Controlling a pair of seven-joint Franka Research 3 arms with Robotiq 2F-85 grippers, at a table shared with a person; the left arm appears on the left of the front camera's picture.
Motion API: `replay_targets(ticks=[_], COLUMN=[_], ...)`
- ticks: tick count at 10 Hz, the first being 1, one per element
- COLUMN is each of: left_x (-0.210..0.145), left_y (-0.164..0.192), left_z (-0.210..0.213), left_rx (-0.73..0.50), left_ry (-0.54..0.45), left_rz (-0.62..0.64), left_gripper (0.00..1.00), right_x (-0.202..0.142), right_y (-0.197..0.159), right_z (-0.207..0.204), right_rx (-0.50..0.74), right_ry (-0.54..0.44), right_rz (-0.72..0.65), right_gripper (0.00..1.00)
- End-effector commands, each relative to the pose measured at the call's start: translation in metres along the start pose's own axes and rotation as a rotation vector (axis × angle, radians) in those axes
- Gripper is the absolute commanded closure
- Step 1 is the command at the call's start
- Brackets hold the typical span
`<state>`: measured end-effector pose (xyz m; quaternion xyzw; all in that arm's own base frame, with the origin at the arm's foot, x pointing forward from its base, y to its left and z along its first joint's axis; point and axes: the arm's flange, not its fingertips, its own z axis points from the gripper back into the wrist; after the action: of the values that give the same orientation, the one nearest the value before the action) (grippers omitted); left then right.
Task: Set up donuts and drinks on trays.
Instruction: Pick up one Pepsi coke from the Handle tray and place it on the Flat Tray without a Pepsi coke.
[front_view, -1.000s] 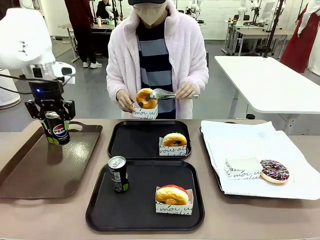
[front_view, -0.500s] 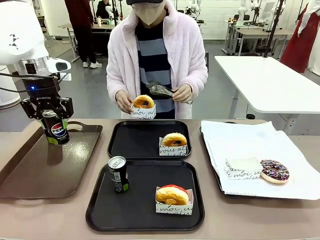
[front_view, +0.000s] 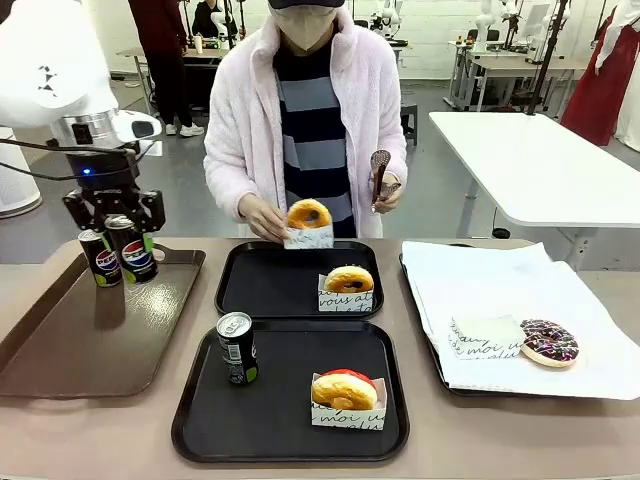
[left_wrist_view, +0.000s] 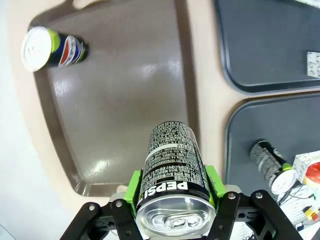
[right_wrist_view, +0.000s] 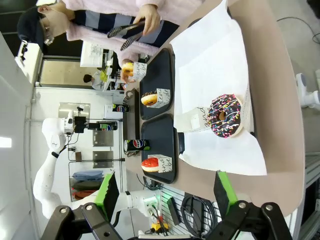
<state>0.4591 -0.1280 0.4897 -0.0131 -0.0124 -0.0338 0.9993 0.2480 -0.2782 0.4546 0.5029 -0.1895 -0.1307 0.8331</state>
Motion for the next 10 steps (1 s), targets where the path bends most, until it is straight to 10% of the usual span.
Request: replay_targets(ticks=[1,10], left_x=[0.016,0.048], left_y=[-0.032,-0.092], left_z=[0.008,-0.005], left_rx=[-0.031,-0.052], left_ry=[-0.061,-0.044], left_rz=[-0.017,-0.078], left_gripper=[0.41,0.41], right_x=[0.002,0.002], right_y=[0.0,0.0], right_z=[0.0,0.0], right_rx=[0.022,0.022], right_ry=[-0.011,-0.011], right_rz=[0.017,0.017], right_gripper=[0.0,0.0])
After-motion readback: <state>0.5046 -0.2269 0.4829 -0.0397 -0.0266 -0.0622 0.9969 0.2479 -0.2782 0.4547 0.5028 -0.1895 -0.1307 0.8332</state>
